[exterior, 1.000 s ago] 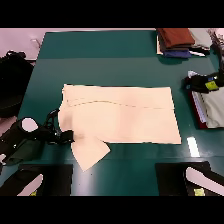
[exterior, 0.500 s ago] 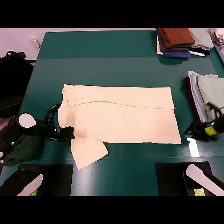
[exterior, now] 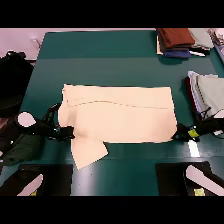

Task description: Fold the shirts.

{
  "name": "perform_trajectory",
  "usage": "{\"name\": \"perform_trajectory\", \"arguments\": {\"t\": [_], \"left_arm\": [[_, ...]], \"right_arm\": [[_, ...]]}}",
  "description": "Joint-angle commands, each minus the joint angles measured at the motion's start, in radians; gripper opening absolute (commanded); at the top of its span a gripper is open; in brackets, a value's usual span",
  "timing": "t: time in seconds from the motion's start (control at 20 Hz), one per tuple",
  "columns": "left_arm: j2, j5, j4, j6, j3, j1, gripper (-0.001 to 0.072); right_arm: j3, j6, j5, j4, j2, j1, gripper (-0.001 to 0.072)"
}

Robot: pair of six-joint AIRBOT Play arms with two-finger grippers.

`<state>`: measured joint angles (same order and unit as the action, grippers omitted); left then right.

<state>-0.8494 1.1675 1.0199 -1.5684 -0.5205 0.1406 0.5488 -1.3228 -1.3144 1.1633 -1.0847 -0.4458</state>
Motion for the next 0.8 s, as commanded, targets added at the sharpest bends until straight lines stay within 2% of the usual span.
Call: {"name": "perform_trajectory", "arguments": {"t": [0.0, 0.2, 0.4, 0.6, 0.75], "left_arm": [[0.001, 0.069, 0.009, 0.006, -0.035, 0.000, 0.0023], [0.001, 0.142, 0.007, 0.007, -0.076, 0.000, 0.0023], [0.001, 0.075, 0.007, 0.005, -0.166, 0.000, 0.0023], [0.000, -0.109, 0.034, 0.005, -0.269, 0.000, 0.0023], [-0.045, -0.216, 0.119, -0.040, -0.335, 0.000, 0.0023]], "right_arm": [[0.050, 0.000, -0.026, -0.001, 0.084, 0.069, 0.0016], [0.103, -0.002, -0.151, 0.126, 0.251, 0.089, 0.0016], [0.151, -0.015, -0.152, 0.145, 0.356, 0.089, 0.0015], [0.253, -0.020, -0.126, 0.137, 0.255, 0.089, 0.0015], [0.371, -0.023, -0.082, 0.130, 0.116, 0.095, 0.0015]]}}
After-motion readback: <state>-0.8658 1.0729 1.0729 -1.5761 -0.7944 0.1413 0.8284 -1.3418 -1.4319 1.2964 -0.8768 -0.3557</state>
